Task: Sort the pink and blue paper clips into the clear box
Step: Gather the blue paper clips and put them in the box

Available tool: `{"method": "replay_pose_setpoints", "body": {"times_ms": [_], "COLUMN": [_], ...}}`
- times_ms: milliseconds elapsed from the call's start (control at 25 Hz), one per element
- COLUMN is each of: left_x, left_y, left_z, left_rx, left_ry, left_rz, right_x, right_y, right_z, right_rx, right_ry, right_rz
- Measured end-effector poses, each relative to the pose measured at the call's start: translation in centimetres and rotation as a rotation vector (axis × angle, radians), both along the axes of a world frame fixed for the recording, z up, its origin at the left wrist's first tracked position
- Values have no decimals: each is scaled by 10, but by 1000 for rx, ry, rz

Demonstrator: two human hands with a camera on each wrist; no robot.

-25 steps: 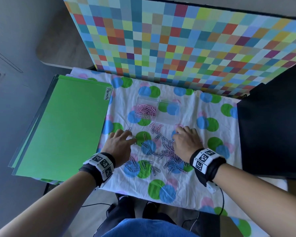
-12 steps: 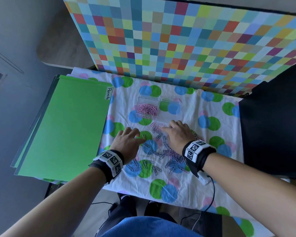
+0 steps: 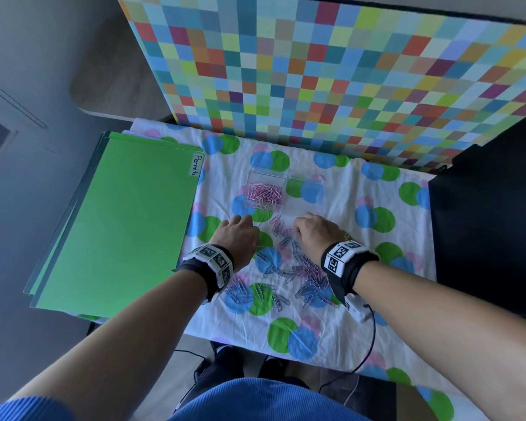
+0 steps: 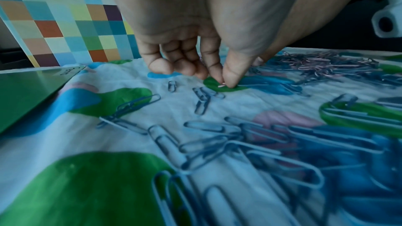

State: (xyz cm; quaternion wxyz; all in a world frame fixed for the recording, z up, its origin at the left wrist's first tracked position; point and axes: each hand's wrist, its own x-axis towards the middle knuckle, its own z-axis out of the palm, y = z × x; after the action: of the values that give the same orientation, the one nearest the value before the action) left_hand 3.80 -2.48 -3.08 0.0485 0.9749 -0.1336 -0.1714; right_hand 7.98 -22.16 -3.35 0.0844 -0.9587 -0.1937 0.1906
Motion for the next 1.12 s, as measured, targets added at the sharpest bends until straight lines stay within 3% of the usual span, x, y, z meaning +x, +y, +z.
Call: {"method": "replay_pose_setpoints", "body": {"times_ms": [440, 880, 1120], "left_x": [-1, 1, -3], "left_y": [-4, -5, -8], "left_z": [3, 2, -4], "left_rx": [-119, -172, -472], "left_ry": [64, 59, 53], "left_rz": [89, 100, 409], "right_x": [0, 6, 10], "right_y": [7, 6, 5], "right_z": [1, 4, 6], "right_rx": [146, 75, 0], "right_ry": [73, 176, 269], "right_rz": [-55, -43, -105]}}
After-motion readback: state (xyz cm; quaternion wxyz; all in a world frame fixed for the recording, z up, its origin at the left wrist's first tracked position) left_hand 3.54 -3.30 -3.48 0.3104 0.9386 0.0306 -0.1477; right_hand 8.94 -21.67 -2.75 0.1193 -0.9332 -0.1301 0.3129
